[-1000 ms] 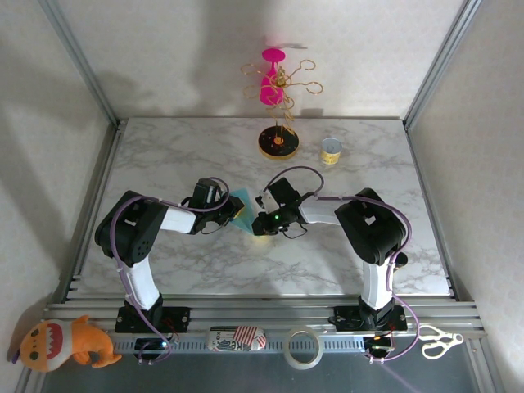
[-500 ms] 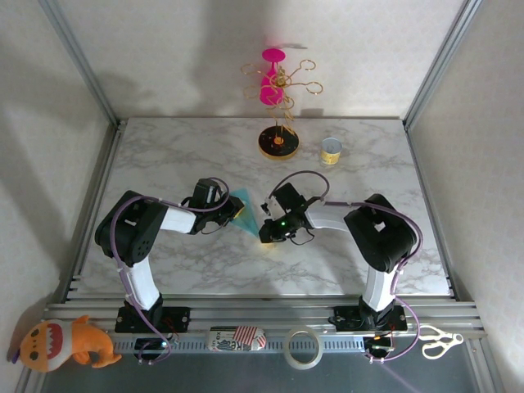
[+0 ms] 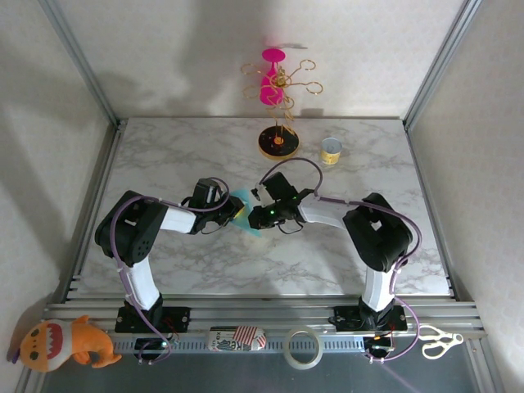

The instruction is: Fold a paper plane with a square sheet of paper (pick it up from the middle)

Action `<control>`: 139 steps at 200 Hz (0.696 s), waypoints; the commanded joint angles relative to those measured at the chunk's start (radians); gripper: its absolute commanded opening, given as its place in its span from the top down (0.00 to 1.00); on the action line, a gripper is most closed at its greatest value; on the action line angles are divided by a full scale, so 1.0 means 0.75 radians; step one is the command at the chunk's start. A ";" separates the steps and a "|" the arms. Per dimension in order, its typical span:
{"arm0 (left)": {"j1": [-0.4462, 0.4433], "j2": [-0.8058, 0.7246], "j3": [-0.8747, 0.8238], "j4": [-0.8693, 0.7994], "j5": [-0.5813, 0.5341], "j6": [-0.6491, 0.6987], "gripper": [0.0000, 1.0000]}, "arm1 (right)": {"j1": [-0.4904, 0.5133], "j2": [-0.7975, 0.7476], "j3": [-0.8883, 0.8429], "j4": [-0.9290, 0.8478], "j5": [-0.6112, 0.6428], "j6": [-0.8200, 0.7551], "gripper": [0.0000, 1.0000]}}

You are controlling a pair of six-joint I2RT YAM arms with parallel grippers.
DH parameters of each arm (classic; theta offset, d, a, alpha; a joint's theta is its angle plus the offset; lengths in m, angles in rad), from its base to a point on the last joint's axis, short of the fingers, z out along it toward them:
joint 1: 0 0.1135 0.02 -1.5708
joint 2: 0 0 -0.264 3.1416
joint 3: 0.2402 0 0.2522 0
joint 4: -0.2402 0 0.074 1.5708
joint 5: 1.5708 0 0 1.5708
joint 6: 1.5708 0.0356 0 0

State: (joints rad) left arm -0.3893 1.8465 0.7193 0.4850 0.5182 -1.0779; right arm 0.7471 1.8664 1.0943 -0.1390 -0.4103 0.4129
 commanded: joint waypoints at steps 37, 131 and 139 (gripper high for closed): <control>-0.009 0.040 -0.028 -0.253 -0.067 0.026 0.85 | 0.006 0.092 0.040 -0.045 0.068 0.021 0.90; -0.029 -0.210 0.038 -0.279 -0.008 0.357 0.80 | 0.007 0.093 -0.042 -0.220 0.134 -0.078 0.91; -0.039 -0.218 0.026 -0.279 -0.004 0.379 0.82 | 0.006 0.082 -0.053 -0.230 0.135 -0.089 0.91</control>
State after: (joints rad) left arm -0.3946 1.7344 0.7464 0.3138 0.5190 -0.9035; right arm 0.7471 1.9263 1.1015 -0.1623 -0.3656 0.3931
